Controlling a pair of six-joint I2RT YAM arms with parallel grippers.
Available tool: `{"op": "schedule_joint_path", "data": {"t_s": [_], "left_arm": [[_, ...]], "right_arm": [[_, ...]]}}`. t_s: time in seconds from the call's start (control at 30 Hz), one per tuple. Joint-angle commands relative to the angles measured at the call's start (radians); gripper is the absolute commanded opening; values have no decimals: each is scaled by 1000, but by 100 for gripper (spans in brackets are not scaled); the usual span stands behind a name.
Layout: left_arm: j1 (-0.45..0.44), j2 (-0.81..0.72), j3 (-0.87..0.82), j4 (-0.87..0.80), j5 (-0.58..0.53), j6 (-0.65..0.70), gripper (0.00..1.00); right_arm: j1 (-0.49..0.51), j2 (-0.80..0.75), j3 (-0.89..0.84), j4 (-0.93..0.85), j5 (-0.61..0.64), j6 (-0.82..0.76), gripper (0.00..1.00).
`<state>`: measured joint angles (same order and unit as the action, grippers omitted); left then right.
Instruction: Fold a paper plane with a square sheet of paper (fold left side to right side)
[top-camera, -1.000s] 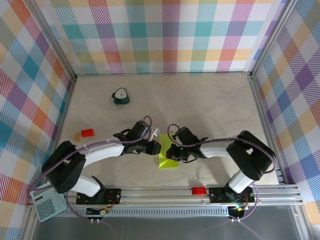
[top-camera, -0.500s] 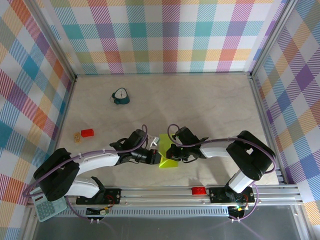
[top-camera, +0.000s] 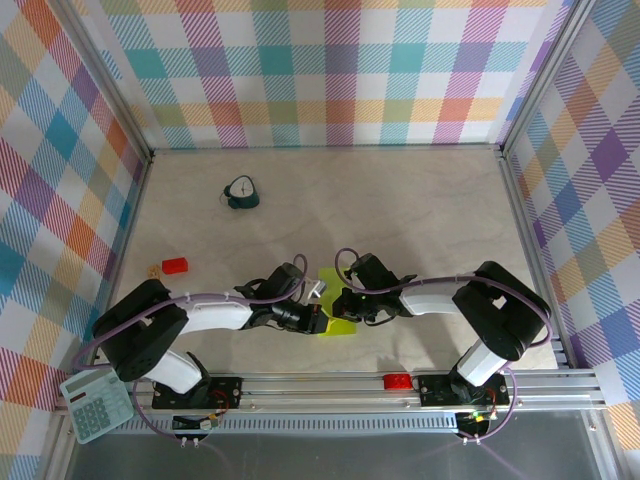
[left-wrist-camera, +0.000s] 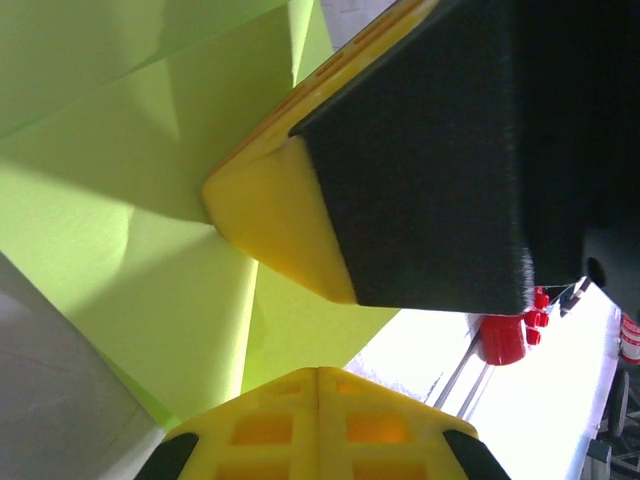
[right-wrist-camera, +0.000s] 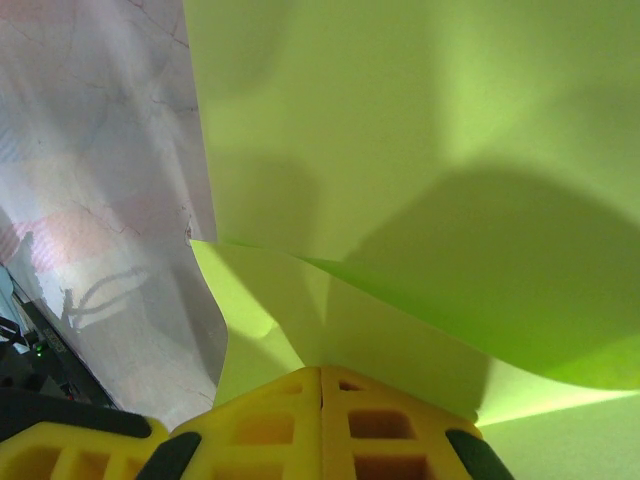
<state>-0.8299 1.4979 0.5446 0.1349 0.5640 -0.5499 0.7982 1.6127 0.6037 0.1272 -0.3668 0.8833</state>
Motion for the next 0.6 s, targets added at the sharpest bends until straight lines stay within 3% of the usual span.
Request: {"op": "schedule_joint_path", "data": {"t_s": [0.0,0.57], "left_arm": [[-8,14,5,22,-18,17,0],[-8,45,-23,5,-53,20,0]], "right_arm": [[5,26,-24,-94,13,4,0],[6,31,-21,-98,16,1,0]]}}
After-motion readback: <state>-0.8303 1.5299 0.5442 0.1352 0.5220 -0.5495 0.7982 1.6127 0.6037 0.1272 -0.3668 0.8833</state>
